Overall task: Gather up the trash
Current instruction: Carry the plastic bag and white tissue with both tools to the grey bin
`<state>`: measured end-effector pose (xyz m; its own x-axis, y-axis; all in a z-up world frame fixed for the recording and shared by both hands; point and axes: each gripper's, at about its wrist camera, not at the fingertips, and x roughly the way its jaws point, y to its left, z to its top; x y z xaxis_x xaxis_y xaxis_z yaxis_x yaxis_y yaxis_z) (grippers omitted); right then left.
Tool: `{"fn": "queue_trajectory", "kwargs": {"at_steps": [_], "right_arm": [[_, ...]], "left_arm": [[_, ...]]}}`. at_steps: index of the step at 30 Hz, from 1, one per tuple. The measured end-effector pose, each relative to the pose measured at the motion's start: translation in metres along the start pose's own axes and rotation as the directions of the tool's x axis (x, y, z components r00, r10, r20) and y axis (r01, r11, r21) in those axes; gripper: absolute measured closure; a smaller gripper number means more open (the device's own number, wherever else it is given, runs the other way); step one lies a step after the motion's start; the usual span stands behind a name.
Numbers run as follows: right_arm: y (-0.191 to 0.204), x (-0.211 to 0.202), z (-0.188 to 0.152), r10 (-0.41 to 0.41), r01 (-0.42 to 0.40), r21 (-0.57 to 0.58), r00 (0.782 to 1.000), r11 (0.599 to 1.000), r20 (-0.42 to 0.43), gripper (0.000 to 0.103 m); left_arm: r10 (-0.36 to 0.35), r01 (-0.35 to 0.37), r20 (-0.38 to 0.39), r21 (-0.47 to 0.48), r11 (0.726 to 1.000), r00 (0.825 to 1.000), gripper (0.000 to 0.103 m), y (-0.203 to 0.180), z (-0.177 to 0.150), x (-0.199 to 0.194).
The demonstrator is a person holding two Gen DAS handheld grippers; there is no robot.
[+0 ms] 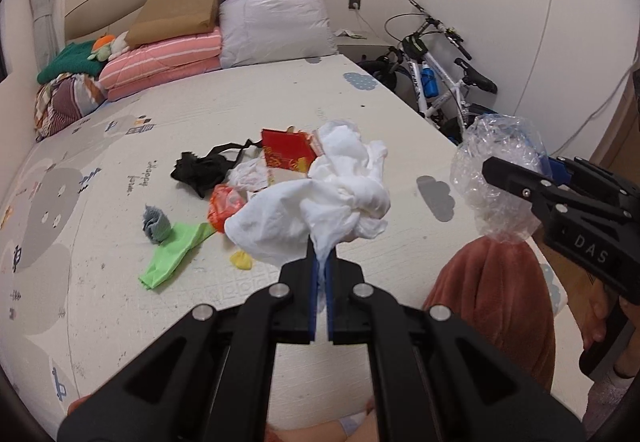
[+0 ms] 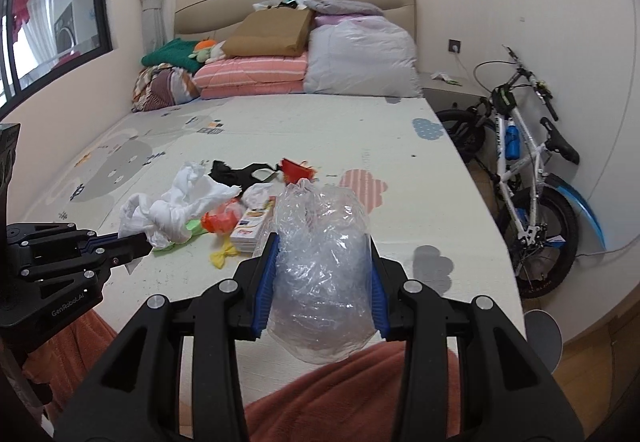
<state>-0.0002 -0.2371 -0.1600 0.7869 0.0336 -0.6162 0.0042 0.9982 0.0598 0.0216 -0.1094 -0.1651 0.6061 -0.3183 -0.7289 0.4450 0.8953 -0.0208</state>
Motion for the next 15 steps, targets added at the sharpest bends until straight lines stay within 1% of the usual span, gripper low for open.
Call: {"fn": "queue_trajectory", "kwargs": {"at_steps": [4,7,12,15], "right_arm": [[-0.051,-0.018,-0.006,-0.091,0.089,0.071,0.996,0.994,0.025,0.065],[-0.093,-0.032,-0.014,-0.165,0.16,0.129,0.986,0.979,0.029,0.065],[-0.164,-0.051,-0.031,-0.288,0.279,0.215,0.958,0.936,0.01,0.065],[-0.204,-0.059,-0.044,-0.345,0.335,0.261,0.938,0.905,-0.007,0.065]], "left_arm": [[-0.061,0.06,0.008,0.08,0.995,0.998,0.099,-0.041,0.018,0.013],[-0.099,0.099,-0.009,0.147,0.984,0.995,0.099,-0.076,0.031,0.03],[-0.175,0.18,-0.043,0.256,0.95,0.984,0.099,-0.14,0.049,0.057],[-0.232,0.243,-0.072,0.307,0.92,0.97,0.099,-0.181,0.059,0.076]]}}
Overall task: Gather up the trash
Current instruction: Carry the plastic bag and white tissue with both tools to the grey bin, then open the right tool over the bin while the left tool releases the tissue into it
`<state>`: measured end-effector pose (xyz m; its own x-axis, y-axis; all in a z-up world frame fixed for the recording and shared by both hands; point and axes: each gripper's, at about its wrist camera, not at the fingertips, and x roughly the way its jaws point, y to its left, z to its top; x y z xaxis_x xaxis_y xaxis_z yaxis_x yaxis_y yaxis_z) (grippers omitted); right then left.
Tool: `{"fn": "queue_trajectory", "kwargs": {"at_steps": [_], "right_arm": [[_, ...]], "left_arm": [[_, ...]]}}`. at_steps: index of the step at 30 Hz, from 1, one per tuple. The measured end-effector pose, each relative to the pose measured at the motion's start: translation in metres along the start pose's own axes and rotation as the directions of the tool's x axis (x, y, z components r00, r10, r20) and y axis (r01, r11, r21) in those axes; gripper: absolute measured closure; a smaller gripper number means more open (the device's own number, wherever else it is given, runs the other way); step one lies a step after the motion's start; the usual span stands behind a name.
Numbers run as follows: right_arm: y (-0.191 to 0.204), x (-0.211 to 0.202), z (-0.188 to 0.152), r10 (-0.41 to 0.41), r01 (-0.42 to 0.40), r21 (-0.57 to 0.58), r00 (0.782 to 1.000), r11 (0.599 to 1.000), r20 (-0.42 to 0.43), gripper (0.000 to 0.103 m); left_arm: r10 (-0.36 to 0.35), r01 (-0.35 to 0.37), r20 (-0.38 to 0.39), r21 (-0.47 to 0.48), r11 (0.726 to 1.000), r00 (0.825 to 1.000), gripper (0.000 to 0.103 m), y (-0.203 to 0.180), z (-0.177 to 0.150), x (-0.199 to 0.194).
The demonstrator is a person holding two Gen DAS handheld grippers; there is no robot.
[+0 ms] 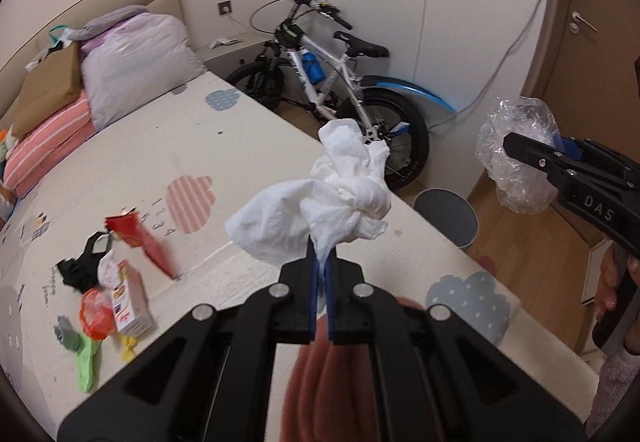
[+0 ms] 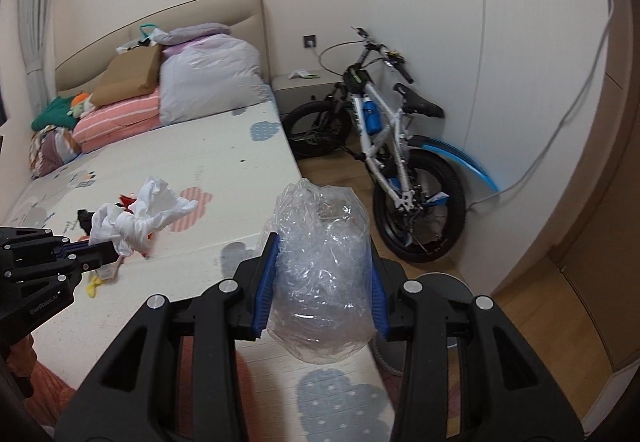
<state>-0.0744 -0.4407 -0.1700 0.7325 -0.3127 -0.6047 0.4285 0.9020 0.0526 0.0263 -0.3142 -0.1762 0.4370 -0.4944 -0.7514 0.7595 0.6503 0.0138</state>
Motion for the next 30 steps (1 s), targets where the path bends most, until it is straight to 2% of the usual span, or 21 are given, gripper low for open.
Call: {"fn": "queue_trajectory", "kwargs": {"at_steps": [8,13,18,23,24,25,26,30], "right_arm": [[-0.088,0.038,-0.007,-0.128,0.131,0.102,0.991,0.986,-0.036,0.065],[-0.131,0.072,-0.015,-0.182,0.192,0.175,0.981,0.966,-0.073,0.065],[-0.16,0.113,-0.028,-0.198,0.219,0.256,0.975,0.942,-0.105,0.065],[-0.184,0.153,-0.036,-0.224,0.259,0.274,0.962,0.926,-0.154,0.064],[-0.188,0.162,-0.037,-0.234,0.272,0.272,0.958,0.923,-0.165,0.061],[-0.193,0.169,-0.038,-0.244,0.285,0.276,0.954,0.918,-0.172,0.049],[-0.196,0.176,-0.038,-0.249,0.292,0.285,0.952,0.913,-0.176,0.043],[-0.216,0.2,-0.042,-0.264,0.315,0.295,0.943,0.902,-0.201,0.041]], "left_arm": [[-0.152,0.156,-0.04,0.109,0.982,0.988,0.099,-0.077,0.047,0.077],[-0.21,0.22,-0.086,0.138,0.966,0.974,0.099,-0.105,0.064,0.126],[-0.238,0.259,-0.132,0.17,0.951,0.962,0.099,-0.121,0.078,0.175],[-0.25,0.282,-0.168,0.203,0.938,0.953,0.099,-0.133,0.089,0.211],[-0.254,0.287,-0.176,0.204,0.936,0.951,0.099,-0.133,0.091,0.217],[-0.256,0.292,-0.183,0.206,0.934,0.949,0.099,-0.134,0.092,0.223],[-0.257,0.294,-0.19,0.208,0.933,0.948,0.099,-0.136,0.092,0.229],[-0.261,0.307,-0.219,0.213,0.928,0.94,0.099,-0.141,0.094,0.249]]}}
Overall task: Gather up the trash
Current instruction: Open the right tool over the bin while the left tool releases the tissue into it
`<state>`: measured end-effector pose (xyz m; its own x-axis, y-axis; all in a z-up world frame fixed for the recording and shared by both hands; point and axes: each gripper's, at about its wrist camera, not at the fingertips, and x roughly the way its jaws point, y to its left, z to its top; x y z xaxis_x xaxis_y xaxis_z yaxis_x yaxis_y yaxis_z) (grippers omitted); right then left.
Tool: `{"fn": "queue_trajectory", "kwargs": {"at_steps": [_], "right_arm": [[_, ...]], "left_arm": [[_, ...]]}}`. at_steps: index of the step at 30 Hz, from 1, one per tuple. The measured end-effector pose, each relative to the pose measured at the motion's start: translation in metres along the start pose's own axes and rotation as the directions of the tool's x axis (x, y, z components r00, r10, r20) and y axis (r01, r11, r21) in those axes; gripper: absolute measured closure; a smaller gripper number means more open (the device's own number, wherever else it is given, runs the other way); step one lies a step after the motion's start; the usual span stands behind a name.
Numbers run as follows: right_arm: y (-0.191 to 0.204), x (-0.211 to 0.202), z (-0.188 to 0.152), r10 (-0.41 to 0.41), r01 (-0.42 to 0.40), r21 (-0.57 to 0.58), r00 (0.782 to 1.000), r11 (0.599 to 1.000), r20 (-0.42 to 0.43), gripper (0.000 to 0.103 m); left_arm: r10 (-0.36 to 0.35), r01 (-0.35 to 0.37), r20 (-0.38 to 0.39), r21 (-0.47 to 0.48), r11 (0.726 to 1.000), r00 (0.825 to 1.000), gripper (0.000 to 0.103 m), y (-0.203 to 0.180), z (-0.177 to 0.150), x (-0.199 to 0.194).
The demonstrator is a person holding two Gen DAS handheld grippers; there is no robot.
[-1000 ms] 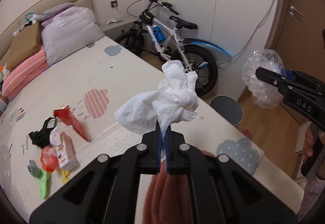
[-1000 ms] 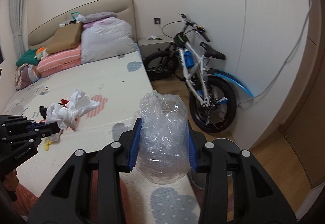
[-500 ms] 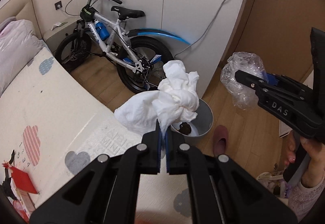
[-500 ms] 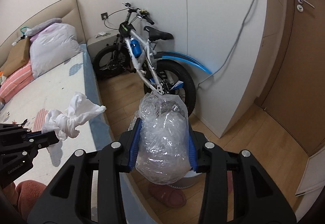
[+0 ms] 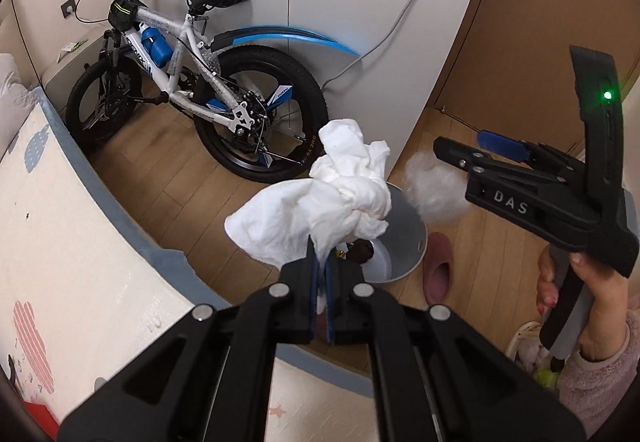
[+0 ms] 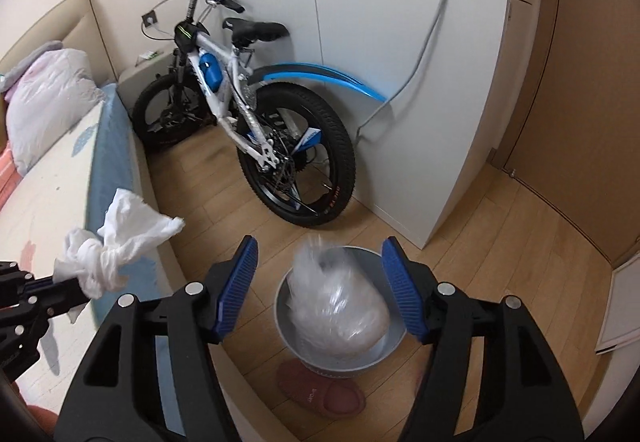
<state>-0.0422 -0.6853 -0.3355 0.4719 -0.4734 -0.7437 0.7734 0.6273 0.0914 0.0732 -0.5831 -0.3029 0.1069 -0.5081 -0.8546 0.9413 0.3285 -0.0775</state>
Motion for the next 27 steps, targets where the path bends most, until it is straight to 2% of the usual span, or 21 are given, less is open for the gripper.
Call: {"fn": "queue_trajectory", "kwargs": {"at_steps": [4,14,16,20,21,22,23,24,27], "right_arm": [[-0.011,0.007,0.003,-0.021,0.021,0.02,1.0,1.0,0.008,0.041],[-0.039,-0.01,-0.015,-0.07,0.07,0.068,0.998,0.995,0.003,0.041],[-0.044,-0.013,-0.017,-0.074,0.073,0.083,0.997,0.994,0.005,0.041],[-0.051,-0.017,-0.02,-0.076,0.074,0.103,0.997,0.992,0.011,0.041],[-0.052,-0.018,-0.021,-0.076,0.074,0.105,0.997,0.992,0.011,0.041],[-0.053,-0.019,-0.022,-0.073,0.071,0.107,0.997,0.992,0.011,0.041],[-0.053,-0.019,-0.023,-0.069,0.068,0.11,0.998,0.992,0.01,0.041],[-0.053,-0.02,-0.024,-0.067,0.065,0.111,0.998,0.992,0.01,0.041],[-0.05,-0.022,-0.024,-0.059,0.058,0.11,0.998,0.992,0.007,0.041]], "left_arm": [[-0.021,0.021,-0.022,0.002,1.0,1.0,0.099,-0.002,0.002,0.015],[-0.09,0.094,-0.066,0.048,0.994,0.994,0.099,-0.03,0.023,0.06],[-0.102,0.106,-0.062,0.064,0.992,0.993,0.095,-0.036,0.027,0.066],[-0.115,0.124,-0.102,0.083,0.989,0.988,0.092,-0.048,0.037,0.083],[-0.121,0.13,-0.105,0.081,0.988,0.987,0.079,-0.05,0.04,0.087],[-0.124,0.132,-0.103,0.073,0.989,0.987,0.05,-0.051,0.043,0.09],[-0.123,0.128,-0.086,0.059,0.99,0.989,0.036,-0.051,0.045,0.092],[-0.119,0.123,-0.067,0.053,0.991,0.991,0.027,-0.051,0.046,0.094],[-0.131,0.135,-0.083,0.038,0.99,0.988,0.027,-0.05,0.05,0.101]]}}
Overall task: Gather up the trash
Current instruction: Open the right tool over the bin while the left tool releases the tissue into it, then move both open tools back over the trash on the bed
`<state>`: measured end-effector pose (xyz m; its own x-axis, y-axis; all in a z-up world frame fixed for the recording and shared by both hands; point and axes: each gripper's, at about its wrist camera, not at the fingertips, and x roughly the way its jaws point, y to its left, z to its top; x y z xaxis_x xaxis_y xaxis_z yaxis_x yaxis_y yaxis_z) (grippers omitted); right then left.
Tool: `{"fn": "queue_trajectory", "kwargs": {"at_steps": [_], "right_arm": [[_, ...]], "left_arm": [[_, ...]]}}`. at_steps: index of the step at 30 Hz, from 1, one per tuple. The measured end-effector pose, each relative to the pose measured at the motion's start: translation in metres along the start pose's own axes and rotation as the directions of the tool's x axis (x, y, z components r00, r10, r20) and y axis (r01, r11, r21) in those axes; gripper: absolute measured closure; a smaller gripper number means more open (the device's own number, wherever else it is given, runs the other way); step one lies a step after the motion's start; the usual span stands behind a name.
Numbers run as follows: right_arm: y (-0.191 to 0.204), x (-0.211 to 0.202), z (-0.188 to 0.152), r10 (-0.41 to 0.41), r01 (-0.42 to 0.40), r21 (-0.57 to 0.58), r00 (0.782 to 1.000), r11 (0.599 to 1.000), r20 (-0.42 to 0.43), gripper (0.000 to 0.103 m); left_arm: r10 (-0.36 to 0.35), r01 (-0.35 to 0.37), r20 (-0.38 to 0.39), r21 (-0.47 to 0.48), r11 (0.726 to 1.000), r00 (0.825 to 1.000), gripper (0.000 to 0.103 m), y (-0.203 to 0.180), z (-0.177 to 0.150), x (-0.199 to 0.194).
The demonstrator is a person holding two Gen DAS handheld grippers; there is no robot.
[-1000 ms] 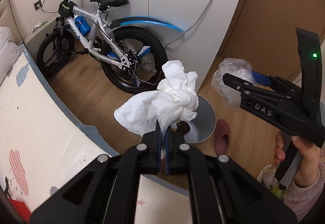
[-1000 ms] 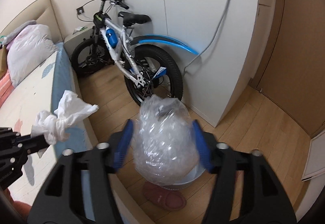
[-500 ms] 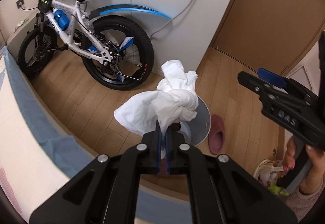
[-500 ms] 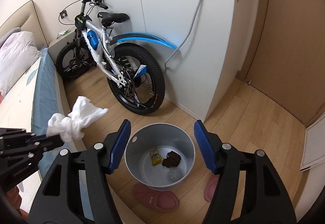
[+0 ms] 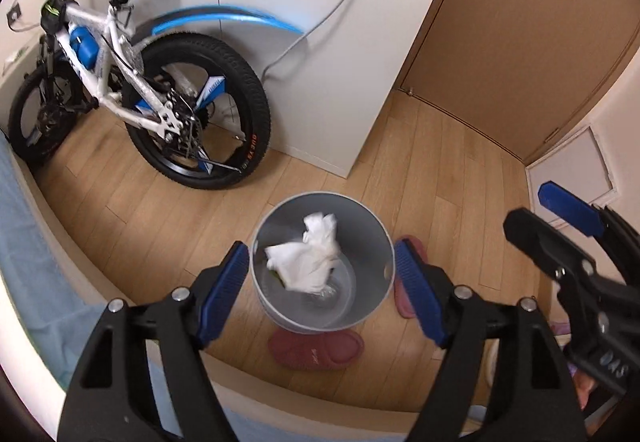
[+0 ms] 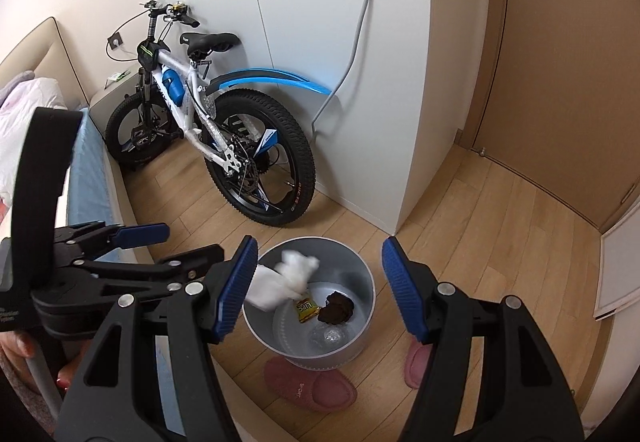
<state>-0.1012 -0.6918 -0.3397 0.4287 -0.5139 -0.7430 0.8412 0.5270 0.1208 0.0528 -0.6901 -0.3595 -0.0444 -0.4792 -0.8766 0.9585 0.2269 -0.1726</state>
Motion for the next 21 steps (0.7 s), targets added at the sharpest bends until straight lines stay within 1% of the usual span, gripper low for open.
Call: {"fn": "queue_trajectory", "kwargs": {"at_steps": [2,6,12,18,21], "right_arm": [[0.003,-0.002,0.001,0.008,-0.008,-0.006,1.0,1.0,0.0,0.041],[0.014,-0.008,0.001,0.036,-0.036,-0.029,0.999,0.999,-0.001,0.041],[0.044,-0.02,0.004,0.085,-0.085,-0.085,0.996,0.993,-0.005,0.041],[0.085,-0.045,0.0,0.152,-0.15,-0.162,0.988,0.975,-0.001,0.041],[0.109,-0.061,-0.007,0.189,-0.188,-0.202,0.982,0.961,-0.012,0.041]], "left_arm": [[0.011,-0.011,-0.003,0.001,1.0,1.0,0.027,0.002,-0.001,-0.003],[0.059,-0.059,0.011,-0.005,0.998,0.998,0.027,0.012,-0.011,-0.017],[0.124,-0.119,0.041,-0.109,0.987,0.991,0.027,0.043,-0.034,-0.056],[0.211,-0.196,0.05,-0.221,0.955,0.976,0.027,0.078,-0.076,-0.103],[0.268,-0.243,0.06,-0.272,0.931,0.962,0.027,0.093,-0.102,-0.133]]}}
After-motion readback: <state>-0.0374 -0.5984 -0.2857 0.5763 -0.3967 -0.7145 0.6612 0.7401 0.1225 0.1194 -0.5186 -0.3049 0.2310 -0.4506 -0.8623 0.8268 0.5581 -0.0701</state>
